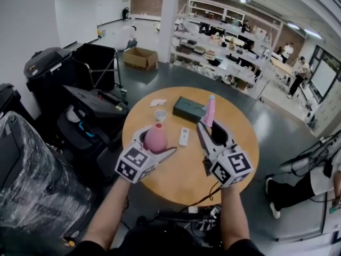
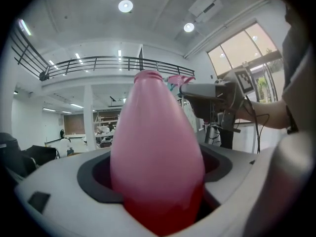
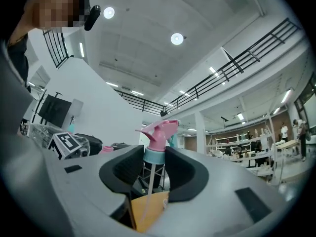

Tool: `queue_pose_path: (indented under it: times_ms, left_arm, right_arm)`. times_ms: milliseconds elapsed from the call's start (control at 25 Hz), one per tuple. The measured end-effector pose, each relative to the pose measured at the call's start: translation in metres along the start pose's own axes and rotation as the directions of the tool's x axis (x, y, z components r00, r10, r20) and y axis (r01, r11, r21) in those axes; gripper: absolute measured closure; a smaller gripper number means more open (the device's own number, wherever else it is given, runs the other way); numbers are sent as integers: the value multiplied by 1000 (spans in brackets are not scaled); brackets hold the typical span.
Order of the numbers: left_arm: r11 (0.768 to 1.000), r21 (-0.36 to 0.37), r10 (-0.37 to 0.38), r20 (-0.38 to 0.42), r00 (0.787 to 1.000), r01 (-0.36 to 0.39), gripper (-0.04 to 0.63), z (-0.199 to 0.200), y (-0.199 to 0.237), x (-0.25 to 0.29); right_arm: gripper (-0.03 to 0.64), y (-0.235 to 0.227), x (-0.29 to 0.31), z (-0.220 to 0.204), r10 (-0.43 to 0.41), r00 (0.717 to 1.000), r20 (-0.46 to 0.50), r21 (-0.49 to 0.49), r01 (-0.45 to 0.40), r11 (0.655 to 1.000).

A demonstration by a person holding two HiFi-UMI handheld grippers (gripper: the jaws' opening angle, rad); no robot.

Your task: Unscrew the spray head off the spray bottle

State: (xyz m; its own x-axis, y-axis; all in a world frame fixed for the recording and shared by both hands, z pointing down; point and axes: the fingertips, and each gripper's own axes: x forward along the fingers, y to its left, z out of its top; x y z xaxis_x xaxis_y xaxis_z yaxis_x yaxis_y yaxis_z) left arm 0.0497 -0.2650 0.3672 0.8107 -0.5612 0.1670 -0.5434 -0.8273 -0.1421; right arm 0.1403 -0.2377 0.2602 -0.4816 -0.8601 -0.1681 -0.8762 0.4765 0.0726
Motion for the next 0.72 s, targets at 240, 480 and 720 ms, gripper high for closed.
queue_pose_path:
  times_ms: [240,480,720]
  left_arm:
    - [1000,0,-11,23,1000,11,158,11,-2,1]
    - [1000,4,-26,18,1000,26,158,11,-9,4]
    - [999,7,-33,11,999,33,158,9,-13,5]
  right_arm:
    - [471,3,-3,-19,-24,999,-22,17,24,1000]
    - [472,14,-7,-26,-26,999,-32,24,27,999]
    - [472,20,-8,-30,-23,999,-44,26,24,999]
